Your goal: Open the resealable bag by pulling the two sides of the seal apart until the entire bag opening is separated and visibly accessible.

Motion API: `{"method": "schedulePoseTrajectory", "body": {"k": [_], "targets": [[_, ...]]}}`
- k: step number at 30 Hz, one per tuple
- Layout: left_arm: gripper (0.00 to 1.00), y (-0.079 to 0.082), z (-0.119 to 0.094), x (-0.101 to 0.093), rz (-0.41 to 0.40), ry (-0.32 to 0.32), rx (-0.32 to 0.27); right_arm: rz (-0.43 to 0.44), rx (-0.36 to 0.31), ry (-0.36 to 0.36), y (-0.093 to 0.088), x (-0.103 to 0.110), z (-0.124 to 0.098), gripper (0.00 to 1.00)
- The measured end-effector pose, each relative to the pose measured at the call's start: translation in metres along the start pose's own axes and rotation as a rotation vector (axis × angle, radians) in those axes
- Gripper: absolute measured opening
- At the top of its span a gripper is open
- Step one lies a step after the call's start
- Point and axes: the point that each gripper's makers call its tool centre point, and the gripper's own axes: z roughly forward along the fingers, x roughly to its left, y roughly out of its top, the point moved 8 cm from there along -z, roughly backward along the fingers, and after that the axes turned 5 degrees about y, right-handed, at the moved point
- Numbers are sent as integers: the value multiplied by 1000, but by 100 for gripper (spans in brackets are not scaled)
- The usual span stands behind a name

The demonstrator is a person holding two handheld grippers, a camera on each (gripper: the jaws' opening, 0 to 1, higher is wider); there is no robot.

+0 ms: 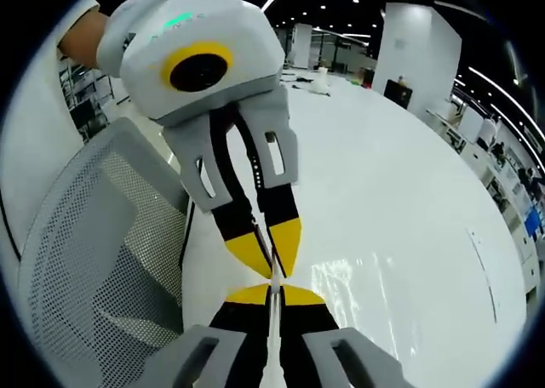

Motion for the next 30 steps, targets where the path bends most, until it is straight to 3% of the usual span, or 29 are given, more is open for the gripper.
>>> {"method": "schedulePoseTrajectory", "body": {"k": [4, 10, 14, 17, 23, 26, 30], "targets": [[0, 0, 0, -1, 10, -1, 0, -1, 10, -1, -1, 0, 0, 0], [0, 2, 1, -4, 90, -15, 1, 2, 17, -2, -2, -1, 0, 0], [0, 5, 1, -3, 85, -24, -18, -32, -7, 2, 1, 0, 1, 5], [0, 6, 0, 0, 90, -28, -26, -32, 22, 7, 1, 0, 3, 0], [0, 6, 1, 0, 78, -29, -38, -20, 10, -1, 0, -2, 1, 0], [0, 4, 2, 1, 55, -32, -39, -60, 35, -19, -4, -1, 1, 0], [0, 1, 2, 1, 64, -35, -28, -47, 55, -30, -10, -2, 1, 0]]}}
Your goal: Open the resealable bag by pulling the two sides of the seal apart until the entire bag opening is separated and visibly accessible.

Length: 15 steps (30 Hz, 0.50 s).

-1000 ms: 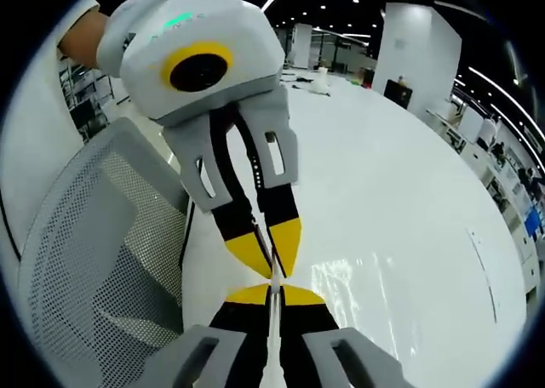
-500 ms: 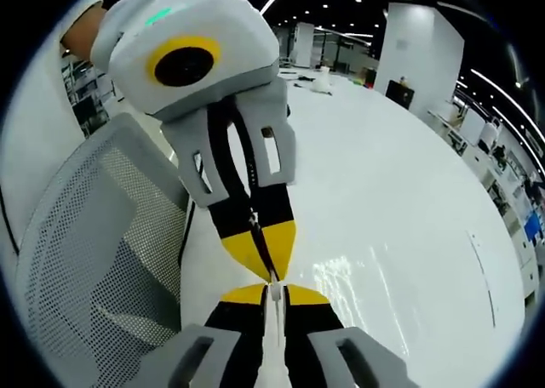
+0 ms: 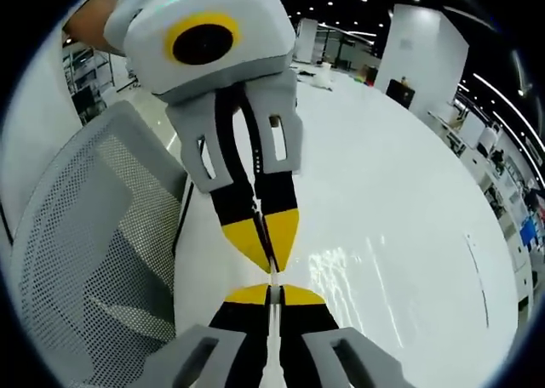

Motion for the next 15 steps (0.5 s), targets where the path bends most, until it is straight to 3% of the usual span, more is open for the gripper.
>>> {"method": "schedulePoseTrajectory", "body": {"k": [6, 10, 11, 15], "targets": [[0, -5, -3, 0, -16, 6, 6, 14, 24, -5, -11, -2, -2, 0], [0, -6, -2, 0, -25, 19, 12, 1, 34, -19, -8, 0, -3, 0], [0, -6, -2, 0, -69, 21, 22, 1, 36, -19, -8, 0, -3, 0], [2, -9, 0, 2, -108, 23, 36, 14, 38, -14, -9, -1, -3, 0]]}}
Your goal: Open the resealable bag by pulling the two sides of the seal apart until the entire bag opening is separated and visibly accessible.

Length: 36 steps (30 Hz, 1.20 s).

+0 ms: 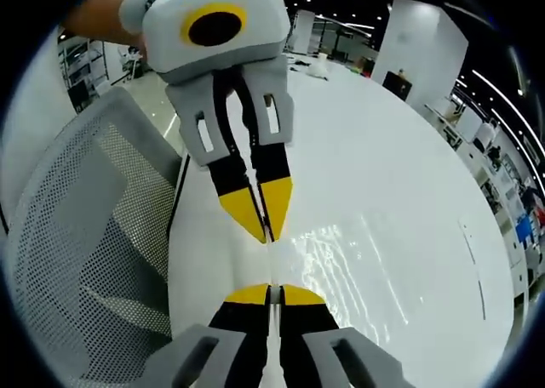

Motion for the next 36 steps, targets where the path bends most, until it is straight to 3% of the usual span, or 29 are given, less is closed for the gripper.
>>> {"method": "schedulePoseTrajectory", "body": {"k": [3, 15, 28, 36], "targets": [[11, 2, 2, -1, -13, 6, -3, 12, -7, 1, 2, 0, 0, 0], [5, 14, 14, -3, 30, -11, -4, 44, -7, 15, 4, 3, 1, 0], [0, 9, 15, -8, 54, -48, -3, 68, -14, 24, 8, 3, 1, 0], [0, 9, 16, -7, 62, -34, 3, 71, -8, 15, 4, 2, -2, 0]]}}
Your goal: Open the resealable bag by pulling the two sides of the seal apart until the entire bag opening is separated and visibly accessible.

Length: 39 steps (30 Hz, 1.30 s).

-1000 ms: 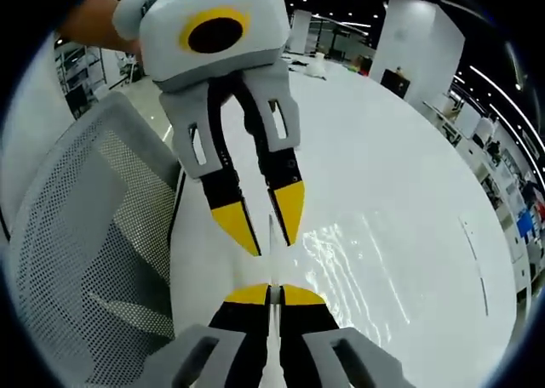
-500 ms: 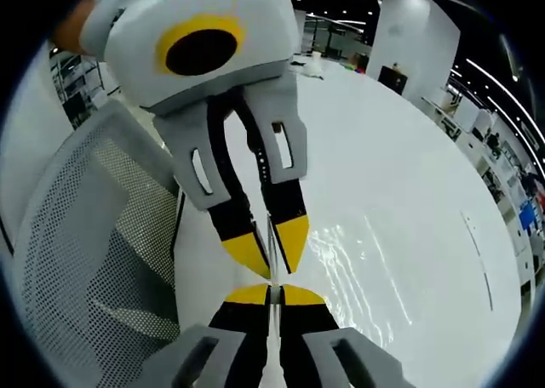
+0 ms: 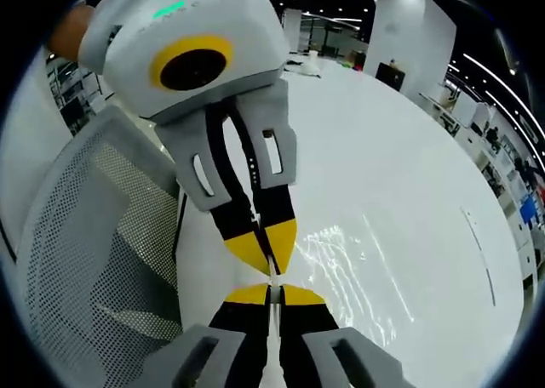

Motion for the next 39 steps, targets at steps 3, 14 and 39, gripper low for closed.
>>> {"method": "schedulePoseTrajectory", "body": {"k": [3, 14, 39], "targets": [[0, 0, 0, 1, -8, 3, 1, 4, 3, -4, -4, -1, -3, 0], [0, -5, -2, 5, -11, 15, 9, 28, 31, -30, -27, -6, -18, 0], [0, -12, -1, 5, -30, 1, 26, 83, 108, -61, -76, -12, -38, 0]]}}
